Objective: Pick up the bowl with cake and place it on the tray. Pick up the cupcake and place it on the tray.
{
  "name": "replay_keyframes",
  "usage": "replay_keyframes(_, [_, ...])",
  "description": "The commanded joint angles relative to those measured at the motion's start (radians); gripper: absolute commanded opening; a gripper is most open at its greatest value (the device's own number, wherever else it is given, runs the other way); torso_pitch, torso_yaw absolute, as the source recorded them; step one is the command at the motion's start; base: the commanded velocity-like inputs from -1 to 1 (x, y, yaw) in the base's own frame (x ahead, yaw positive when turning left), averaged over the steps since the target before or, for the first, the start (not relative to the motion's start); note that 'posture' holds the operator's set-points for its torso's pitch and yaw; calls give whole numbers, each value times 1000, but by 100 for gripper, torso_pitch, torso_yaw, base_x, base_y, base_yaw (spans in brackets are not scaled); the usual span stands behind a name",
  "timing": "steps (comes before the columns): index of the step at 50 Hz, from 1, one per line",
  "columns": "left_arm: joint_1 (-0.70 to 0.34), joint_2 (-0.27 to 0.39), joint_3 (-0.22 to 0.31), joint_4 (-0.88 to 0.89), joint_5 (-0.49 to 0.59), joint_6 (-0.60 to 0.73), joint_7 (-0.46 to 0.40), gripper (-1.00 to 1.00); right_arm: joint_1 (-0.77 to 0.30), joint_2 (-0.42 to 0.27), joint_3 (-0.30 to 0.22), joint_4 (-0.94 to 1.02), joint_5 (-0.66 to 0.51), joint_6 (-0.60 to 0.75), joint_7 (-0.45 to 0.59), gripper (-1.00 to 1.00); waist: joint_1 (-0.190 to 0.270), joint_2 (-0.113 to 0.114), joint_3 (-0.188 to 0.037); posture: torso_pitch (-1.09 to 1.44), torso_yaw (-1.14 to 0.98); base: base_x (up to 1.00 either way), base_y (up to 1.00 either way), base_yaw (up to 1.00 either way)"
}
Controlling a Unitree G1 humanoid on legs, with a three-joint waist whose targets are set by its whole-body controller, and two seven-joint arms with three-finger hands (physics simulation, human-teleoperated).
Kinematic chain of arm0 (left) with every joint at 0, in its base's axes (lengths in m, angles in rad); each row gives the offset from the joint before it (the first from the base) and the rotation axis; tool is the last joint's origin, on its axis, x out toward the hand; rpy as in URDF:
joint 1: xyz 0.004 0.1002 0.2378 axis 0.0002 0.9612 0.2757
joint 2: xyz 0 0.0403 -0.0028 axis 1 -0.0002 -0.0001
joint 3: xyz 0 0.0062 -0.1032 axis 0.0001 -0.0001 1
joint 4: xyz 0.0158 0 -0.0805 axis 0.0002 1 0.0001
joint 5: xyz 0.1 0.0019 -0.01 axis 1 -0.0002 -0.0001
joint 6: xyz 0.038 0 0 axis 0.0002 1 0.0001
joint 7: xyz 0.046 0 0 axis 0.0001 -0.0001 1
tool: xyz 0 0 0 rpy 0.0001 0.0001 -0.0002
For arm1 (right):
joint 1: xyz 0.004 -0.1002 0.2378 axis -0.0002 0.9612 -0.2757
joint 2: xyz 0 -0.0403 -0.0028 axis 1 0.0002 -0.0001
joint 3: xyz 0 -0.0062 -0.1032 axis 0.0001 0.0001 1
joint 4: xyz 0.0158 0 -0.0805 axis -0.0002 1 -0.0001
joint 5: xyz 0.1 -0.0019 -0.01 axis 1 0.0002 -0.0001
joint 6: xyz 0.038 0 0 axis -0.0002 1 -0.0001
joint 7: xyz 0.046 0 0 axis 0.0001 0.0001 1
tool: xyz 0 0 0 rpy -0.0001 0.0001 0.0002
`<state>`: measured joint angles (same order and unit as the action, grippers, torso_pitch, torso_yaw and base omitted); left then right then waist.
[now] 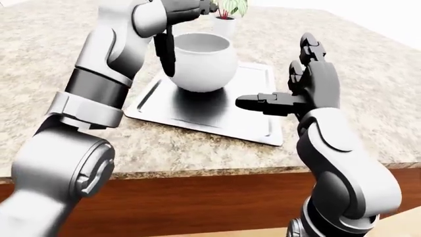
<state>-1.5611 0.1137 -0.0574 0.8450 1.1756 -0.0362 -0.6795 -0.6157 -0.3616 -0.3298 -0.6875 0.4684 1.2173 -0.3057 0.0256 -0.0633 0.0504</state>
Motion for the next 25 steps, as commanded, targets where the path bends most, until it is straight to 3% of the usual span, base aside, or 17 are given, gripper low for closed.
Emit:
replay_keyframes(1, [-26, 4, 3, -20, -3, 3, 19, 100, -27, -13, -13, -22, -2, -26, -2, 100, 0, -4, -21, 0, 0, 0, 0, 0])
replay_keyframes(14, [-51, 36, 19, 19, -36, 1, 79, 100, -20, -17, -8, -18, -9, -33, -3, 100, -3, -3, -22, 0, 0, 0, 0, 0])
replay_keyframes(17, [-61, 43, 19, 25, -45, 6, 74, 100, -12, -16, 11, -15, -23, -42, -2, 100, -3, -2, -22, 0, 0, 0, 0, 0])
replay_keyframes(25, [-86, 41, 18, 36, -64, 15, 80, 100, -14, 4, 1, -34, -14, -33, 10, 100, -2, -2, -23, 0, 0, 0, 0, 0])
